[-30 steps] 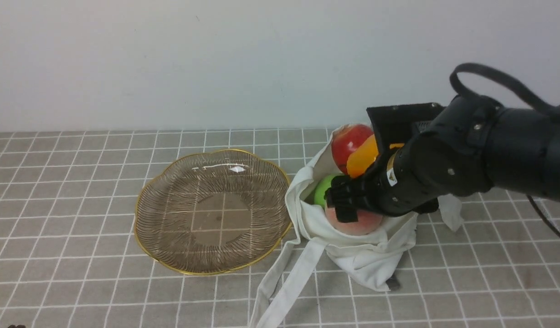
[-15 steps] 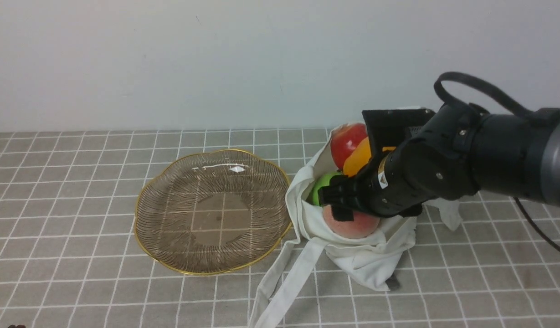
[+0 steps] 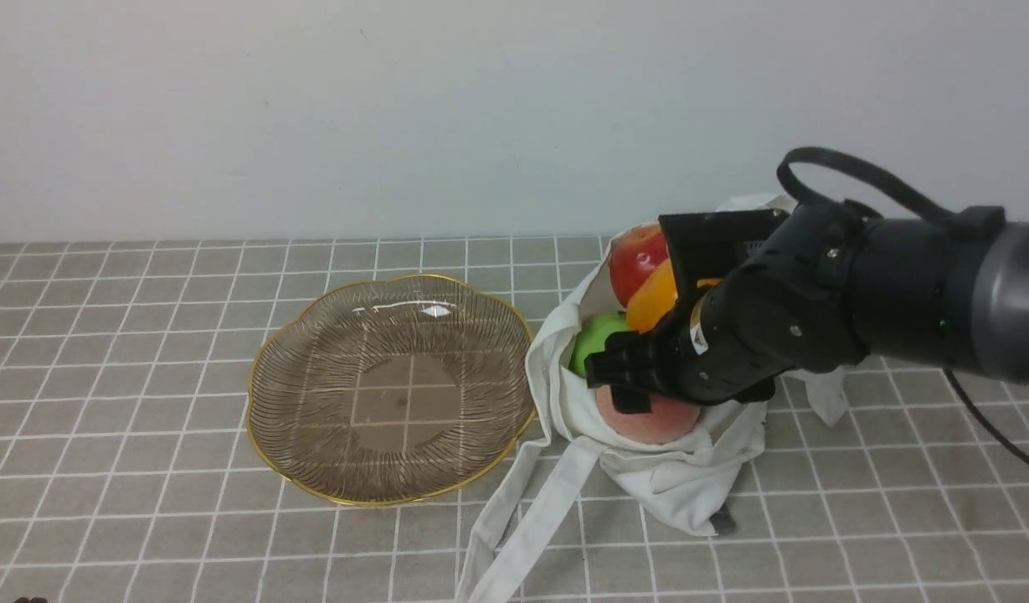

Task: Take the fruit out of the bag on the grey coffee tablecloth and place them on the plate.
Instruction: 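Reach into the cloth bag and grasp the peach with the right gripper, then place the peach onto the plate with the right gripper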

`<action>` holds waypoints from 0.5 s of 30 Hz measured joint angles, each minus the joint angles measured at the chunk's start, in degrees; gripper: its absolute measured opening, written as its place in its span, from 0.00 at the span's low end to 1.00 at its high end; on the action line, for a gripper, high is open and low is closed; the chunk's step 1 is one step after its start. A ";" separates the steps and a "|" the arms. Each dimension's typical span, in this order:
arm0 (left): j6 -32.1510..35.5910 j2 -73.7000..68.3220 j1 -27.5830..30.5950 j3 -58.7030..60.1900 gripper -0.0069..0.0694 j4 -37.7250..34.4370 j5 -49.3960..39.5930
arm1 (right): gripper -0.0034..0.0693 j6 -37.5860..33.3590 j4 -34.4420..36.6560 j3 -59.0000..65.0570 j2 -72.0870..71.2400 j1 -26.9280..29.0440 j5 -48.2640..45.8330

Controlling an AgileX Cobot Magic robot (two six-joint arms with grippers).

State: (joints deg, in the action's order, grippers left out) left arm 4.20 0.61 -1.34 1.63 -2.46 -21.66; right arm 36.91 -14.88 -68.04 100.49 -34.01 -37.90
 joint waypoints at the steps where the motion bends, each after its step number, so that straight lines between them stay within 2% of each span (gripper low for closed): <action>1: 0.00 0.00 0.00 0.00 0.08 0.00 0.00 | 0.77 0.00 -0.12 0.00 -0.86 0.00 -0.23; 8: 0.00 0.00 0.00 0.00 0.08 0.00 0.00 | 0.77 0.00 0.67 0.00 -6.43 -0.04 -2.49; 15: 0.00 0.00 0.00 0.00 0.08 0.00 0.00 | 0.77 -5.06 10.17 0.00 -9.07 -0.04 0.72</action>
State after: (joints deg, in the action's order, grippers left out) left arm 4.20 0.61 -1.34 1.63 -2.46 -21.66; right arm 31.85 -4.71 -68.04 91.42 -34.05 -37.18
